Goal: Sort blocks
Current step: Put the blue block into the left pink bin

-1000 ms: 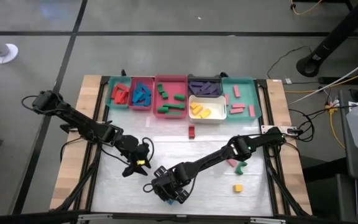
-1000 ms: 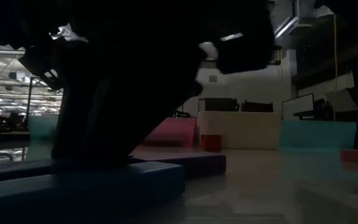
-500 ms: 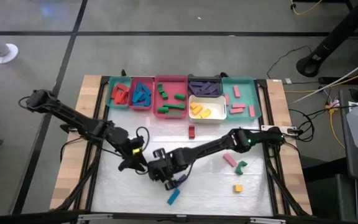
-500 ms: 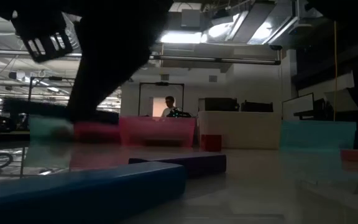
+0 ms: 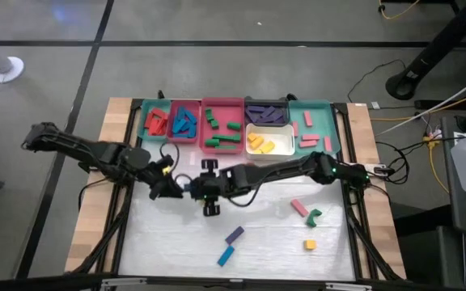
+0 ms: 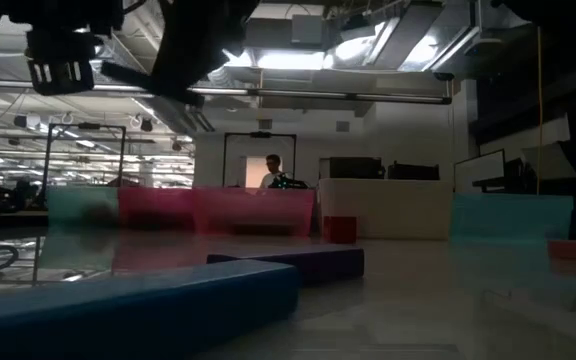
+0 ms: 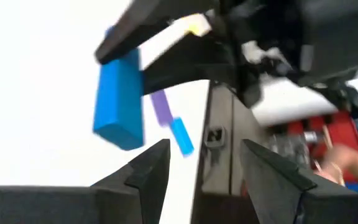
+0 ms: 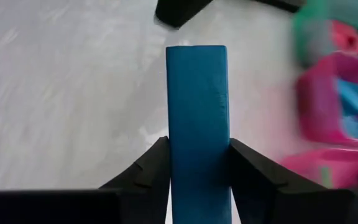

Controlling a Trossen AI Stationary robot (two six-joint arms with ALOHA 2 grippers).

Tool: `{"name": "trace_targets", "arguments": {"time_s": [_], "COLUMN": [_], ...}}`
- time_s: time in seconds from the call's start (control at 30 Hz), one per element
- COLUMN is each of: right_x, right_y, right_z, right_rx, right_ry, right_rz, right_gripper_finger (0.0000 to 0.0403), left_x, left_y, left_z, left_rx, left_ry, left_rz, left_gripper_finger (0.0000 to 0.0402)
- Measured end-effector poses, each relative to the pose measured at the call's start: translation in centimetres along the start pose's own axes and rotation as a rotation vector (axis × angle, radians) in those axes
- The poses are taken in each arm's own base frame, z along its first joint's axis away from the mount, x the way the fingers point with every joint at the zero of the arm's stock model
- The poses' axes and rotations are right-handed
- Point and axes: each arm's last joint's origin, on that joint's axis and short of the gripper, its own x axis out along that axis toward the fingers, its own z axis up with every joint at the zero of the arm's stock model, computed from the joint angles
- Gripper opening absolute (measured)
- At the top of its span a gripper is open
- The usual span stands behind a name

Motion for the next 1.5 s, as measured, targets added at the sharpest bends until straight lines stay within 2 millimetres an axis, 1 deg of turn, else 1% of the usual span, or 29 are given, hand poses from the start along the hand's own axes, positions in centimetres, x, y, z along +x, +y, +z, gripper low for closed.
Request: {"name": "trace_targets", "arguments": {"time_s": [0.07, 0.17, 0.33, 0.53, 0.73, 0.97, 1.03, 1.1, 1.23, 1.33, 1.5], "right_x": [-0.5, -0.5, -0.5, -0.5, -0.5, -0.5, -0.5, -0.5, -0.5, -0.5, -0.5], "right_y": [-0.7, -1.6, -2.4, -2.5, -2.6, -2.6, -2.6, -2.6, -2.6, -2.6, -2.6], "right_z": [0.2, 0.2, 0.3, 0.2, 0.4, 0.7, 0.8, 0.9, 1.0, 0.9, 0.9], "right_rx": [0.009, 0.019, 0.031, -0.006, -0.014, -0.012, -0.027, -0.049, -0.053, -0.060, -0.053], "right_ry": [-0.011, -0.013, -0.015, -0.006, -0.029, -0.054, -0.062, -0.073, -0.080, -0.074, -0.074], "right_rz": [-0.013, -0.048, -0.075, -0.102, -0.108, -0.122, -0.125, -0.128, -0.136, -0.149, -0.151], "right_gripper_finger": [0.0139, 0.0142, 0.0134, 0.0136, 0.0137, 0.0137, 0.0138, 0.0138, 0.0138, 0.0138, 0.0141], "left_x": [-0.6, -1.3, -1.6, -1.8, -2.0, -1.5, -1.3, -1.1, -0.7, -0.7, -0.7], "left_y": [0.2, 0.6, 1.5, 2.3, 2.7, 2.9, 2.9, 2.8, 2.5, 2.4, 2.5], "left_z": [0.3, 0.7, 0.8, 0.8, 1.3, 1.6, 1.7, 1.9, 2.2, 2.3, 2.3], "left_rx": [-0.009, -0.046, -0.116, -0.152, -0.152, -0.153, -0.137, -0.125, -0.073, -0.090, -0.076], "left_ry": [-0.054, -0.123, -0.141, -0.134, -0.214, -0.216, -0.214, -0.221, -0.240, -0.249, -0.255], "left_rz": [0.027, 0.063, 0.146, 0.217, 0.265, 0.288, 0.286, 0.276, 0.246, 0.241, 0.253], "left_gripper_finger": [0.0182, 0.0182, 0.0182, 0.0182, 0.0182, 0.0178, 0.0166, 0.0144, 0.0087, 0.0043, 0.0041]}}
